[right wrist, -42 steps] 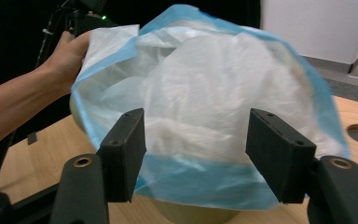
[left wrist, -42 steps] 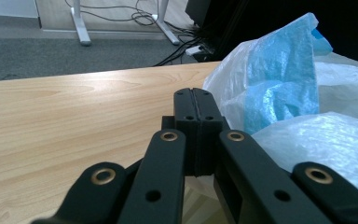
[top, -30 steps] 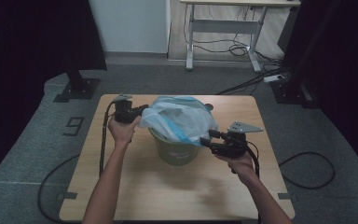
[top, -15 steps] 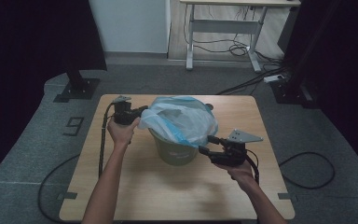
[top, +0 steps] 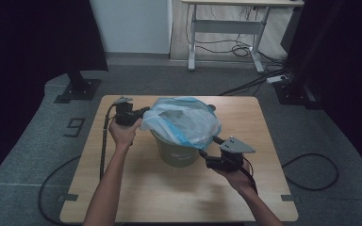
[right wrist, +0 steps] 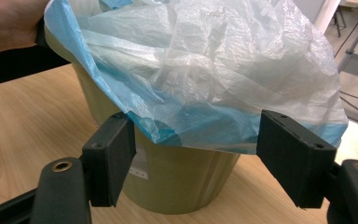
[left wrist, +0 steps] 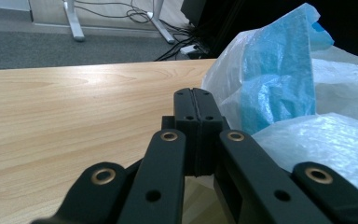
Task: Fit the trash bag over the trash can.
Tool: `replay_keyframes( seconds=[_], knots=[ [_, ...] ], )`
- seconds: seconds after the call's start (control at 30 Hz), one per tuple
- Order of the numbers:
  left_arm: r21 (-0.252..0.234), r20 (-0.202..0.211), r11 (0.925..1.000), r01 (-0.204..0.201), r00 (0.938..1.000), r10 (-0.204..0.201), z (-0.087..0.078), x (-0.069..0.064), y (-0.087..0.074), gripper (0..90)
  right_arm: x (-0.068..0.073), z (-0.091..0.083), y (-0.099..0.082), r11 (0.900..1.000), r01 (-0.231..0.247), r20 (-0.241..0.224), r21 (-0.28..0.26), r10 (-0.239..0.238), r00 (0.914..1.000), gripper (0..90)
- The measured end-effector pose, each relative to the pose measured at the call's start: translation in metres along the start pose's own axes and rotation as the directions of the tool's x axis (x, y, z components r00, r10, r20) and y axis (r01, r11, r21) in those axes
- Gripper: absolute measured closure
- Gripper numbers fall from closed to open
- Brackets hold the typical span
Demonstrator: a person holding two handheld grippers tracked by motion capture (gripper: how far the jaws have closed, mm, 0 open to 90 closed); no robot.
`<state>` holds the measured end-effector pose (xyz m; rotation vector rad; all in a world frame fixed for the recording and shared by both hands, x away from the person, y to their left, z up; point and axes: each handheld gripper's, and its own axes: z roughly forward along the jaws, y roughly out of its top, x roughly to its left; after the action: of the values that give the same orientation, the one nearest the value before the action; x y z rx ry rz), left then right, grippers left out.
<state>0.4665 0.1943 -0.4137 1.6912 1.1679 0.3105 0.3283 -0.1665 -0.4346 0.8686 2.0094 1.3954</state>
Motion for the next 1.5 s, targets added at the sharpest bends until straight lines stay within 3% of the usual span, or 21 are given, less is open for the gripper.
replay_keyframes(
  seconds=[0.13,0.33,0.43,0.57,0.6,0.63,0.67,0.9,1.23,1.5],
  knots=[
    [0.0,0.0,1.0,0.001,1.0,-0.001,0.0,0.0,0.0,89.7,0.001,0.0,0.002,0.9996,0.021,0.012,-0.017,-0.02,0.9997,37.7],
    [-0.003,0.0,1.0,0.0,1.0,0.0,-0.001,0.0,0.001,89.7,0.001,-0.004,0.005,0.9967,0.057,-0.016,-0.058,-0.058,0.9982,73.0],
    [-0.004,0.002,1.0,0.002,1.0,-0.002,-0.002,0.001,0.001,89.7,0.0,-0.007,0.005,0.9966,0.045,-0.043,-0.069,-0.048,0.9979,87.3],
    [-0.001,0.004,1.0,0.005,1.0,-0.005,-0.002,0.003,0.0,89.7,-0.004,-0.007,0.001,0.9966,0.012,-0.133,-0.082,-0.022,0.9909,88.5],
    [-0.001,0.004,1.0,0.005,1.0,-0.005,-0.002,0.003,0.0,89.7,-0.004,-0.007,0.001,0.9966,0.012,-0.133,-0.082,-0.022,0.9909,88.5],
    [0.003,0.006,1.0,0.002,1.0,-0.002,-0.002,0.004,-0.001,89.7,-0.002,-0.005,-0.005,0.997,0.014,-0.181,-0.076,-0.028,0.9831,88.7],
    [0.002,0.006,1.0,0.004,1.0,-0.004,-0.002,0.004,-0.001,89.7,-0.001,-0.004,-0.008,0.997,0.014,-0.198,-0.076,-0.029,0.9798,88.7],
    [0.012,0.019,0.9999,0.001,0.9998,-0.001,-0.006,0.009,-0.008,89.7,0.012,0.005,-0.031,0.9968,0.076,-0.287,-0.024,-0.08,0.9547,88.7],
    [0.025,0.029,0.9997,-0.001,0.9996,0.0,-0.008,0.014,-0.017,89.7,0.015,0.019,-0.048,0.9946,0.094,-0.336,0.044,-0.074,0.9389,88.7],
    [0.042,0.034,0.999,-0.014,0.9993,0.013,-0.008,0.014,-0.02,89.7,0.016,0.031,-0.053,0.9881,0.117,-0.327,0.099,-0.079,0.9419,88.7]
  ],
)
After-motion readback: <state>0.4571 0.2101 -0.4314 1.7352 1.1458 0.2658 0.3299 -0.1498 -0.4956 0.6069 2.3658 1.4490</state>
